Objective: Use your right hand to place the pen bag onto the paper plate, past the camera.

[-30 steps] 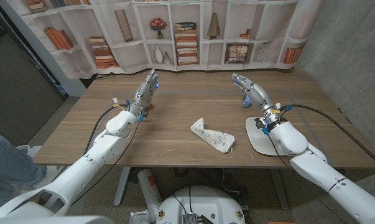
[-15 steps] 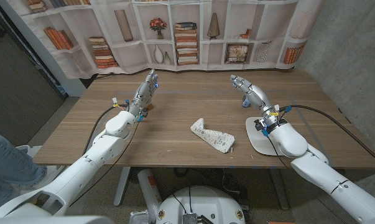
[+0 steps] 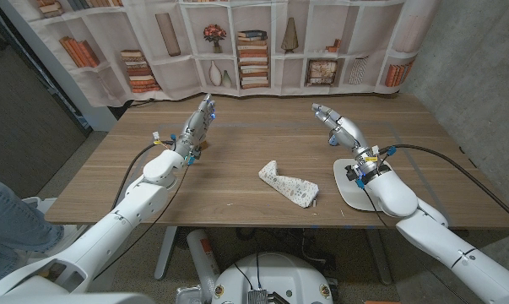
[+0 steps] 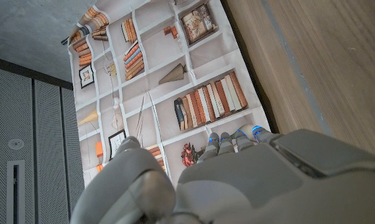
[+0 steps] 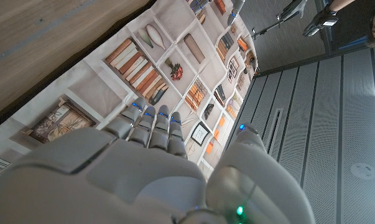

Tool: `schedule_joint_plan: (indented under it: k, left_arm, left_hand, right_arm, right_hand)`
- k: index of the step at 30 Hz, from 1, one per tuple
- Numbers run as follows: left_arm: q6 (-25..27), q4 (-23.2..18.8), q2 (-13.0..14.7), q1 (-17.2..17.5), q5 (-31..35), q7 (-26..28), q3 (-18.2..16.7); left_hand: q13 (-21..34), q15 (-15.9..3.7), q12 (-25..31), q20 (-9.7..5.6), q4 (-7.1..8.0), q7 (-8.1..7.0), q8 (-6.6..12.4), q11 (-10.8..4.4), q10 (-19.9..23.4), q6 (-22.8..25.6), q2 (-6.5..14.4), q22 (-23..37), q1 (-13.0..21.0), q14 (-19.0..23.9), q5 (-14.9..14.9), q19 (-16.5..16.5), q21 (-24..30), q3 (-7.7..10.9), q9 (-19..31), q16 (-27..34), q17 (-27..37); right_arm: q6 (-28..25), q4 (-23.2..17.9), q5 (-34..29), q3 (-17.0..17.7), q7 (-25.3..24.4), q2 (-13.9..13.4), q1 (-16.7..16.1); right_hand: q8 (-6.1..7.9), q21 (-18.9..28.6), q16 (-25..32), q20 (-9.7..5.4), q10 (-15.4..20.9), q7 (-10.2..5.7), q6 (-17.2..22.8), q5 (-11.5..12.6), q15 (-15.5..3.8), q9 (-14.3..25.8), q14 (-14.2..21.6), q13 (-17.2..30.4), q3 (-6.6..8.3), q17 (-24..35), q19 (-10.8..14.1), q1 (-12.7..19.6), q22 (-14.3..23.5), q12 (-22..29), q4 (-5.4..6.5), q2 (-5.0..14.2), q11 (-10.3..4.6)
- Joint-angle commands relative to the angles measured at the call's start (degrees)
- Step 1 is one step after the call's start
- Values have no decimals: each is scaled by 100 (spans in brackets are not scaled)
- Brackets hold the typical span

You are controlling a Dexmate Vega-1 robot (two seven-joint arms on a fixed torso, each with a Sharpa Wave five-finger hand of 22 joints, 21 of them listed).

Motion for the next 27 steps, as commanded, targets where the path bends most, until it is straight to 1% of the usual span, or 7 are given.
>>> schedule_joint_plan:
  k: [1, 7, 13, 21, 27]
  left_arm:
    - [6, -40, -2, 38, 35, 27, 35]
    - [-11, -63, -8, 59, 45, 46, 35]
    - [11, -45, -25, 36, 54, 32, 65]
    - [77, -22, -42, -15, 76, 14, 118]
    - [77, -104, -20, 35, 75, 54, 98]
  left_hand:
    - [22, 8, -14, 41, -3, -12, -18, -21, -19, -8, 13, 14, 67, -158, 30, -323, 4, -2, 5, 8, 14]
    - [23, 7, -15, 45, -6, -12, -18, -21, -22, -6, 20, 14, 77, -159, 30, -325, 3, -3, 5, 8, 14]
    - [23, 6, -14, 64, -11, -5, -17, -18, -18, -2, 29, 14, 92, -157, 29, -330, 2, -5, 6, 8, 14]
    - [23, 6, -12, 78, -15, -9, -18, -24, -14, -3, 38, 14, 107, -159, 27, -329, 2, -8, 6, 8, 14]
    - [23, 5, -13, 77, -19, -15, -18, -31, -14, -2, 45, 14, 118, -153, 26, -326, 4, -10, 6, 10, 14]
  right_arm:
    - [19, -68, -160, 1, 34, -67, -80]
    - [-51, -169, -264, 14, 52, -140, -125]
    - [-80, -250, -219, -3, 144, -202, -169]
    - [-98, -306, -311, -10, 126, -219, -222]
    - [-128, -365, -505, 23, 0, -236, -331]
  right_hand:
    - [49, 41, 23, -96, 58, 1, 70, 38, 18, 19, 56, 20, 24, 27, 61, 40, 11, 45, -39, -2, -23]
    - [47, 41, 23, -95, 59, -6, 72, 41, 23, 19, 62, 20, 24, 27, 63, 47, 11, 43, -45, -1, -17]
    - [44, 39, 22, -96, 54, -12, 72, 43, 23, 19, 67, 20, 23, 28, 61, 52, 11, 39, -49, -1, -17]
    - [41, 38, 14, -96, 62, -13, 72, 47, 17, 20, 56, 20, 23, 29, 61, 59, 11, 39, -55, 1, -20]
    - [39, 37, 15, -95, 69, -14, 73, 49, 10, 20, 64, 20, 23, 30, 63, 66, 12, 39, -60, 4, -16]
